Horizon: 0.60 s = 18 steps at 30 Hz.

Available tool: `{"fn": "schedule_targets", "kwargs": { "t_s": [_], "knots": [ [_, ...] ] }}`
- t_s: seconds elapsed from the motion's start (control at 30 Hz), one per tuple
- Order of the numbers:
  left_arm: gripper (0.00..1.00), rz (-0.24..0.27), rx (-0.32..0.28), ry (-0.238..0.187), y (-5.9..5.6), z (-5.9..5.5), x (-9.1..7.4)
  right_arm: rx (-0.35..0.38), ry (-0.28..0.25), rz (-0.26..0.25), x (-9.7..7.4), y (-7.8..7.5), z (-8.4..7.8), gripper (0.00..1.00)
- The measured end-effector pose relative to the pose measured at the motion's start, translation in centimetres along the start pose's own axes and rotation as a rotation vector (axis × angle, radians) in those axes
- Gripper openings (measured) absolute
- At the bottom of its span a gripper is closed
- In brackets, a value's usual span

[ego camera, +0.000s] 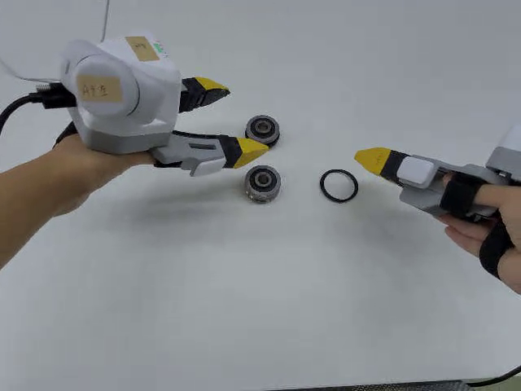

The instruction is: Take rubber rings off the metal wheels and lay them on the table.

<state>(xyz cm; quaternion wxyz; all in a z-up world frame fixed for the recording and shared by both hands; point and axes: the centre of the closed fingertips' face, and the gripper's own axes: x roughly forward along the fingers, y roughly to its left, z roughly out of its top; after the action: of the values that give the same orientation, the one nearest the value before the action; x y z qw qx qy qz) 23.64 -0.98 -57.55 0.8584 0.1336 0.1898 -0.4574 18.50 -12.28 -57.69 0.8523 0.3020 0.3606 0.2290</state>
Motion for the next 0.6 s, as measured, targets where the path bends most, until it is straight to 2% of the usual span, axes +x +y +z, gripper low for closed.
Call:
{"fn": "schedule_targets", "kwargs": {
  "t_s": [0.1, 0.23, 0.6],
  "knots": [
    [0.47, -0.001, -0.013, 0.0, 0.3, 0.0, 0.7, -0.023, 0.018, 0.014, 0.4, 0.2, -0.3, 0.13],
    [0.4, -0.008, -0.014, -0.004, 0.5, 0.1, 1.3, -0.014, 0.017, 0.024, 0.7, 0.1, -0.4, 0.13],
    [0.29, -0.056, -0.006, 0.02, 0.1, -0.7, 2.6, -0.007, 0.02, 0.04, 1.4, 0.3, -0.3, 0.13]
  ]
}}
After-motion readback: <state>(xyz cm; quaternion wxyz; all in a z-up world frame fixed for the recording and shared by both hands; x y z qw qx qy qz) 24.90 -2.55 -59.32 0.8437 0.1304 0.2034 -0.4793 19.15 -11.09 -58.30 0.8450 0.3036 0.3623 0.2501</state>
